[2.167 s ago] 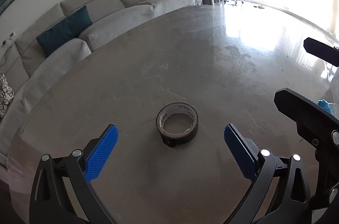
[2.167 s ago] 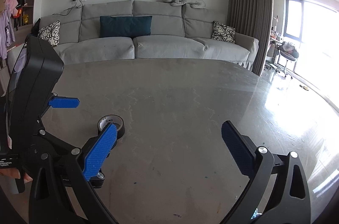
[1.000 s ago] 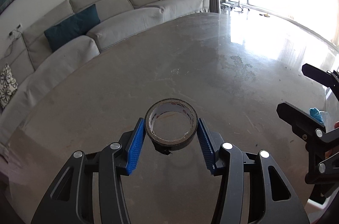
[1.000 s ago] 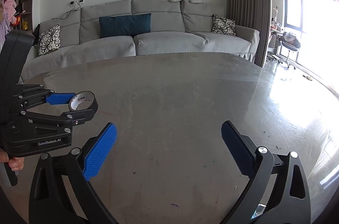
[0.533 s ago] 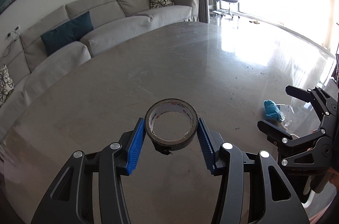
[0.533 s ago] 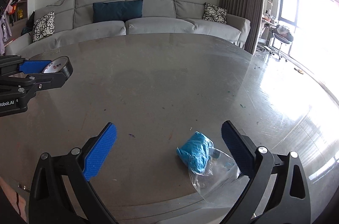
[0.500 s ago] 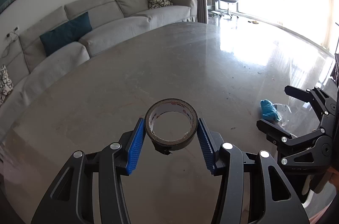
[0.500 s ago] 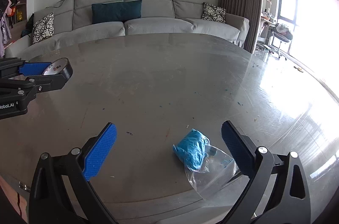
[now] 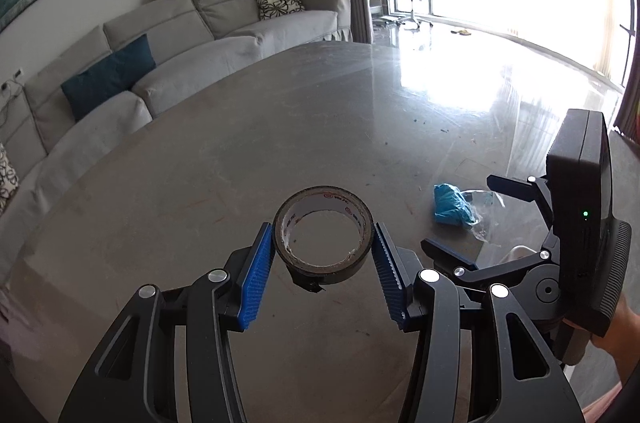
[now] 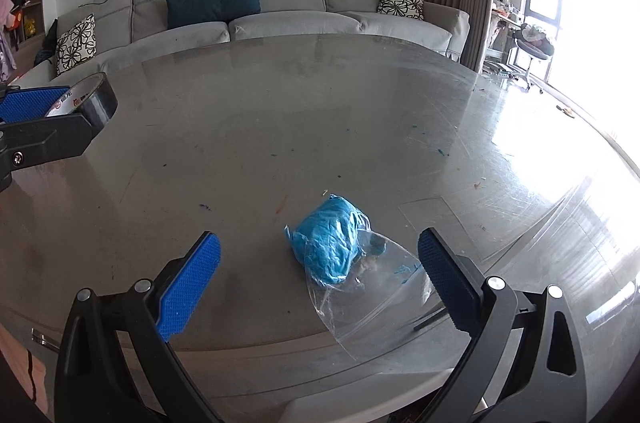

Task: Collect trash
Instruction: 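Grasp the blue glove in the clear zip bag with the right gripper, then carry the tape roll and zip bag over the trash bin with both tools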

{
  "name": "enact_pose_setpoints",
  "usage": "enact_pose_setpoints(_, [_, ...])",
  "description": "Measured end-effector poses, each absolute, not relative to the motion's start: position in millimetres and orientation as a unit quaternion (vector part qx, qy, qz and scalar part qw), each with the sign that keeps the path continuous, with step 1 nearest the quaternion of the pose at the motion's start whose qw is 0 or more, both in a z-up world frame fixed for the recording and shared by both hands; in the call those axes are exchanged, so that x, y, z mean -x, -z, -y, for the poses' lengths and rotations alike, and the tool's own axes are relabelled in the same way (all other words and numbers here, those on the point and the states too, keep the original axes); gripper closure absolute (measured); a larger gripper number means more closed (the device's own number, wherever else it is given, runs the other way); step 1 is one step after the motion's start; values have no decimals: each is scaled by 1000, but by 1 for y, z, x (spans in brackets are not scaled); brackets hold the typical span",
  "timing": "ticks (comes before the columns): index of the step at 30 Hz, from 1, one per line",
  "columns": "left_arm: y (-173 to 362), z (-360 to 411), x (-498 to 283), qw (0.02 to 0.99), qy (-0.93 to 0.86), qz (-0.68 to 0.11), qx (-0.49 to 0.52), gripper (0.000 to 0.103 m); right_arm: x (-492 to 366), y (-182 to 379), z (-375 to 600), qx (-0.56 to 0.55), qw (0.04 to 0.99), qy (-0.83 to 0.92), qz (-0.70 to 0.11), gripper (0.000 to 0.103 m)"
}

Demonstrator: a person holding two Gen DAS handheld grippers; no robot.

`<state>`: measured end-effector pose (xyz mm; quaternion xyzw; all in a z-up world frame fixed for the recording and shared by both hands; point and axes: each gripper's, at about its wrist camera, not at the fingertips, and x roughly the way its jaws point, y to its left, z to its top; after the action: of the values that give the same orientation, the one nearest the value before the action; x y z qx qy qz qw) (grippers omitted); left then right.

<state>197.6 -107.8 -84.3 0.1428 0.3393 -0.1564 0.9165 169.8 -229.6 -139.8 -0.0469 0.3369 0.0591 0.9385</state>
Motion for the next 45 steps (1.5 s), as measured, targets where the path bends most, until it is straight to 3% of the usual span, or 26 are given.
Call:
enact_pose_setpoints(12, [90,115,-193,914,151,-344,-154,52,-172,152,239,33,935,-68,-347,8])
enact_pose_setpoints(14, [90,114,-193,913,152,-345,-154,52,-169,150,236,37,935,-79,-345,26])
enact_pose_setpoints(15, [90,113,-193,913,152,-345,-154,52,-169,148,234,38,935,-83,-343,55])
enact_pose_setpoints(16, [90,112,-192,914,150,-345,-154,52,-168,147,233,39,935,-85,-343,78])
enact_pose_setpoints(17, [90,111,-191,914,149,-345,-154,52,-168,146,231,41,934,-86,-345,79])
enact_pose_setpoints(19, [89,110,-191,914,148,-347,-152,52,-169,146,224,47,931,-94,-350,101])
enact_pose_setpoints(30, [87,107,-182,915,146,-343,-153,52,-168,138,214,62,933,-87,-343,101])
enact_pose_setpoints(45, [74,108,-165,917,157,-338,-142,52,-92,57,229,56,967,-75,-235,101])
